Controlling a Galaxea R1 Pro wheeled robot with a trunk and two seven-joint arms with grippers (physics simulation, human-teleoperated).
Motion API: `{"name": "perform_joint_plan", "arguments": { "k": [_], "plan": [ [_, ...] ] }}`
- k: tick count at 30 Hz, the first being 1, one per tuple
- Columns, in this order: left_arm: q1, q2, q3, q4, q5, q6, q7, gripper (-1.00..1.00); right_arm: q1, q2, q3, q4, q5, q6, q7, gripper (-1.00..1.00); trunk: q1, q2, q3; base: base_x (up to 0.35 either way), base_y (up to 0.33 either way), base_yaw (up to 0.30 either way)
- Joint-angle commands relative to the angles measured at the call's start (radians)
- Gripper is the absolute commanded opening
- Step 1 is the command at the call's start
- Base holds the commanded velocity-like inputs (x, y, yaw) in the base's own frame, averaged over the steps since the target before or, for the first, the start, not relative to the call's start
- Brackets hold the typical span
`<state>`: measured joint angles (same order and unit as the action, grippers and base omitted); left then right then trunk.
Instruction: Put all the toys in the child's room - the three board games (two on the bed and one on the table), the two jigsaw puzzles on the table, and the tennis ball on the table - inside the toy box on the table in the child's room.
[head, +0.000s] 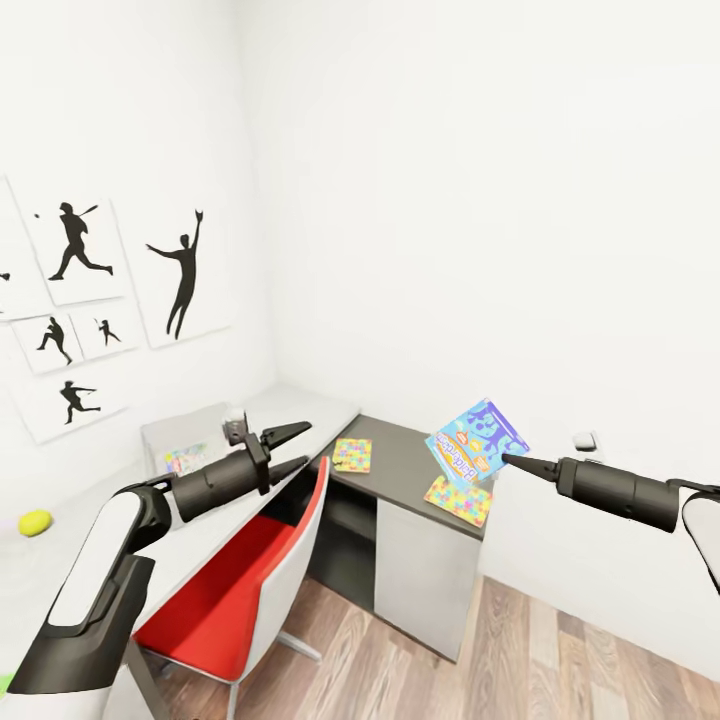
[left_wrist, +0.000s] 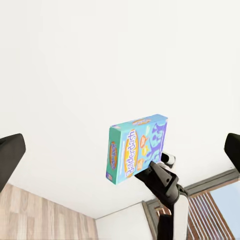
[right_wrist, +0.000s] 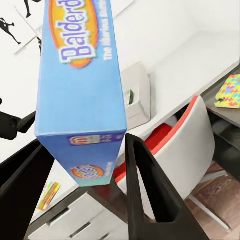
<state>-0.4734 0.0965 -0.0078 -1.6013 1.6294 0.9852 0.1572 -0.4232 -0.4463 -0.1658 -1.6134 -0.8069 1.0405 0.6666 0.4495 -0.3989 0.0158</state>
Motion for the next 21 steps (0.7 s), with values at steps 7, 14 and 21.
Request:
{"name": "perform_joint_plan", "arguments": {
  "k": [7,14,21],
  "plan": [
    [-0.001,0.001,-0.004,0.000,0.011,0.001,0.010,1.00,0.000,0.000,-0.002,0.000,-0.005,0.007,0.007,-1.00,0.001,-0.001,0.000,0.081,-0.037,0.293],
    [-0.001,0.000,-0.004,0.000,0.011,0.001,0.011,1.00,0.000,0.000,-0.001,0.000,-0.005,0.007,0.007,-1.00,0.001,-0.001,0.000,0.016,-0.007,0.295],
    [-0.001,-0.001,-0.005,0.000,0.011,0.001,0.012,1.00,0.000,0.000,-0.001,0.000,-0.005,0.007,0.007,-1.00,0.001,-0.001,0.000,0.012,-0.001,0.295]
  ]
}}
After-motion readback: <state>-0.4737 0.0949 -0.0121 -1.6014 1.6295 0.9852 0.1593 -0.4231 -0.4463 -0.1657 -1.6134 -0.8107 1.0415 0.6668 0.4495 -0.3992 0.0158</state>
